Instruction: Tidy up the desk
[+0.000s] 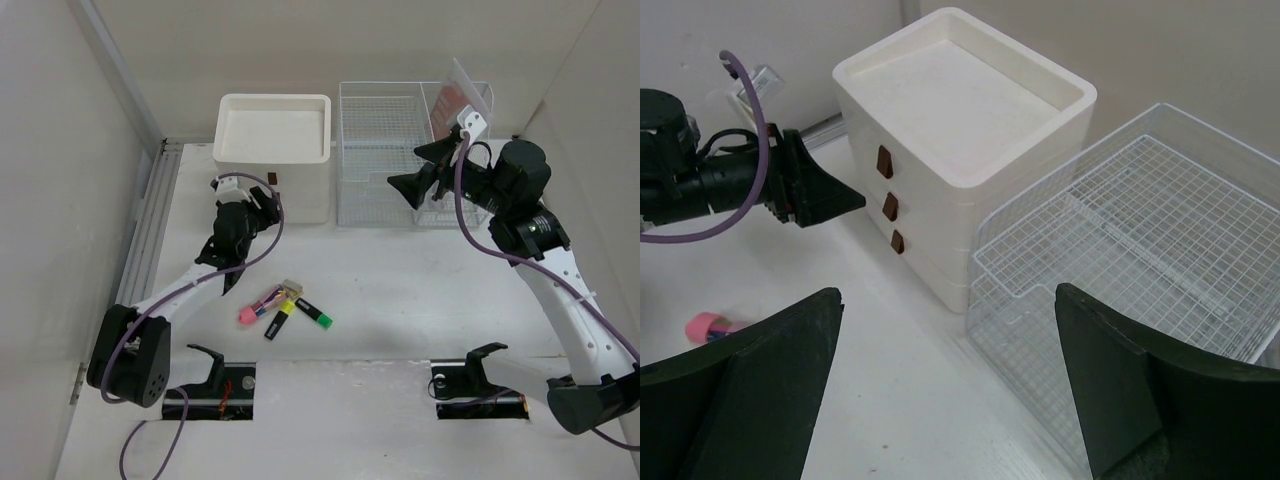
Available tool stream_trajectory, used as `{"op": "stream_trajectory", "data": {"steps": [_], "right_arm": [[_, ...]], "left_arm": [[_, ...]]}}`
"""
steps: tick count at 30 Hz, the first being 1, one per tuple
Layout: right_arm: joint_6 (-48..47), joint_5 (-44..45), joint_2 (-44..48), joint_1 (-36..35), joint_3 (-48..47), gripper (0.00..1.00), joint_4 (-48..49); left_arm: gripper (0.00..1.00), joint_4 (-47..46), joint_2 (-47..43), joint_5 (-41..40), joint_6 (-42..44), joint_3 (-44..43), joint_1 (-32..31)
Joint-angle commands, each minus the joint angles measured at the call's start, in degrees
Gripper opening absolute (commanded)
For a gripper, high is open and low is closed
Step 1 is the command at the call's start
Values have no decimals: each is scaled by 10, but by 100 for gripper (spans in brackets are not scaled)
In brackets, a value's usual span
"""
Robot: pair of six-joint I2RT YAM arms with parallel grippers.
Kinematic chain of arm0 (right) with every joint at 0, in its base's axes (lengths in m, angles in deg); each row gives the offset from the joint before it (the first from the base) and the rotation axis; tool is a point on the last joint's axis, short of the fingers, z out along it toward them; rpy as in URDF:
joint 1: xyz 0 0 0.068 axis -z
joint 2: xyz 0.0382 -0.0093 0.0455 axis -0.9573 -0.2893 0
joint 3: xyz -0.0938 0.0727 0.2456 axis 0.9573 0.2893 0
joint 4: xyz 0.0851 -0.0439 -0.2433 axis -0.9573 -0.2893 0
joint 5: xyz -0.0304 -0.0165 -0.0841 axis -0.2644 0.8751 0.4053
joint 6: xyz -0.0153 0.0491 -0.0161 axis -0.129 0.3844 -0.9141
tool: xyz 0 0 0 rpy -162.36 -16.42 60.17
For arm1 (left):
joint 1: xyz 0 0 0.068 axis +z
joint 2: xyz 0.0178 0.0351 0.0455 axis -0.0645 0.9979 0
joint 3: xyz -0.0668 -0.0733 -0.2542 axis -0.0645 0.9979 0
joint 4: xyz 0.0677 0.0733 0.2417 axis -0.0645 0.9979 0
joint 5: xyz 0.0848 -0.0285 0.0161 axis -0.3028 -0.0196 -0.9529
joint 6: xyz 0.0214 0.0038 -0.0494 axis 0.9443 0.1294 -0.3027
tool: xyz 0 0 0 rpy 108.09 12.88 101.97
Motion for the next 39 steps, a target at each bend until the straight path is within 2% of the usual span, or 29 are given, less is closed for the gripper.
{"op": "stream_trajectory", "data": {"steps": [1,20,39], "right_arm": [[8,-13,2,2,-3,92,30],[8,-13,-8,2,2,92,30],[3,-18,-14,2,2,92,30]], "left_arm": [[56,-56,14,-2,21,2,-3],[55,-101,93,-2,49,-26,-3],[52,-131,126,8,43,-53,-3]]}}
